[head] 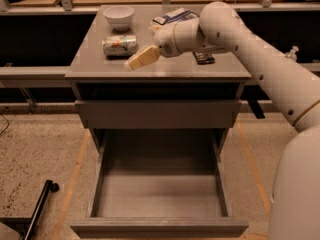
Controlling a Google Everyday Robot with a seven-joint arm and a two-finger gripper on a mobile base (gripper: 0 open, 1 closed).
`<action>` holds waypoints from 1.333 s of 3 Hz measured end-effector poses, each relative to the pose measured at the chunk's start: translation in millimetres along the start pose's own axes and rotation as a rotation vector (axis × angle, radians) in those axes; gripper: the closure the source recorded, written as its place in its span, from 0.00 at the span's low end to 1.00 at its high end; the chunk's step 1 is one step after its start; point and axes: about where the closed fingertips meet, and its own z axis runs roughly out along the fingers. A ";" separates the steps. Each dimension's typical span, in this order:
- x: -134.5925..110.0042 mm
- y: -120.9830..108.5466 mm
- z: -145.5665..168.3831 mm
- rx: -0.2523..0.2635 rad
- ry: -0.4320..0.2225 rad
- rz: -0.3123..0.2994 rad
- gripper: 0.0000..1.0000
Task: Place 7up can into middle drawer
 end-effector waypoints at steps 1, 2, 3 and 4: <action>-1.2 1.2 5.8 0.001 -0.021 0.011 0.00; -12.7 -7.7 25.6 0.019 -0.096 -0.003 0.00; -15.9 -21.9 56.1 0.001 -0.149 -0.014 0.00; -11.6 -39.3 80.9 -0.003 -0.161 -0.008 0.00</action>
Offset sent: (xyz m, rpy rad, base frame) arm 0.0369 0.0370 0.0116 0.1625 -0.1056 -0.0145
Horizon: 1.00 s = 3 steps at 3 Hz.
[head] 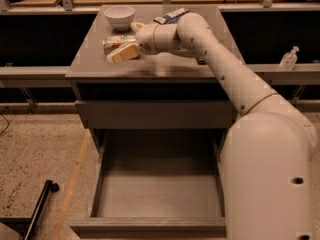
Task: Place 7up can into middle drawer
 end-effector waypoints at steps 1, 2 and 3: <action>11.0 -13.6 13.9 0.009 0.004 0.013 0.00; 22.9 -25.8 23.1 0.026 0.024 0.028 0.02; 27.8 -29.9 22.1 0.049 0.038 0.031 0.24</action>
Offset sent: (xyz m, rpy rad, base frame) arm 0.0508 0.0015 -0.0324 -0.0210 0.0421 -0.0563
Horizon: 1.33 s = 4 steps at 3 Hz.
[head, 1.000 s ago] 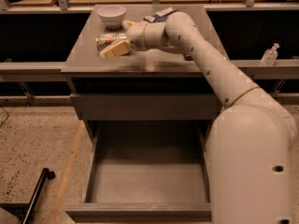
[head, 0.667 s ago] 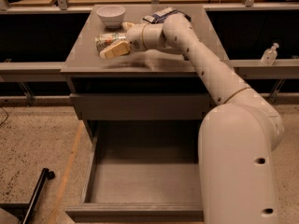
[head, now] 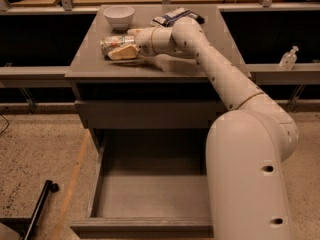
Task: Place 7up can into middle drawer
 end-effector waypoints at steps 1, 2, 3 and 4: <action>-1.3 -0.3 -5.5 0.021 -0.001 -0.005 0.48; -1.2 1.1 -9.9 0.033 0.002 -0.005 0.71; -13.6 9.6 -27.6 0.038 0.003 -0.020 0.95; -24.5 25.9 -63.9 0.037 0.048 -0.049 1.00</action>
Offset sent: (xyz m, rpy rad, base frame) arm -0.0093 -0.0206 0.0074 -0.0060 -0.0200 -0.0580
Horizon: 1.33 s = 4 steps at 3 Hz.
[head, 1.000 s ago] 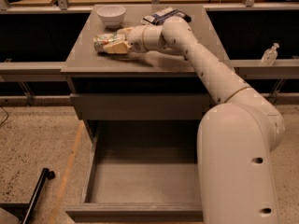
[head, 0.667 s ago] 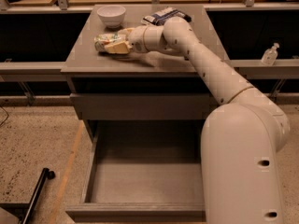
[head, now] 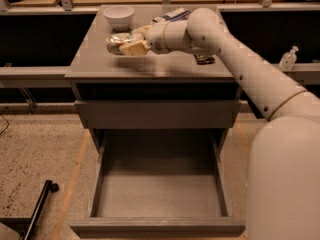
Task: Place 7up can into middle drawer
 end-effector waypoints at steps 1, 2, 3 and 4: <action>-5.1 23.9 -42.7 -0.044 0.017 -0.015 1.00; 6.3 45.0 -97.6 -0.089 0.025 0.003 1.00; 33.5 62.3 -152.4 -0.159 0.025 0.055 1.00; 36.7 70.9 -157.1 -0.192 0.035 0.058 1.00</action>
Offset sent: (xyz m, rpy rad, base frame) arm -0.1414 -0.1423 0.0138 -0.0223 0.0935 0.0967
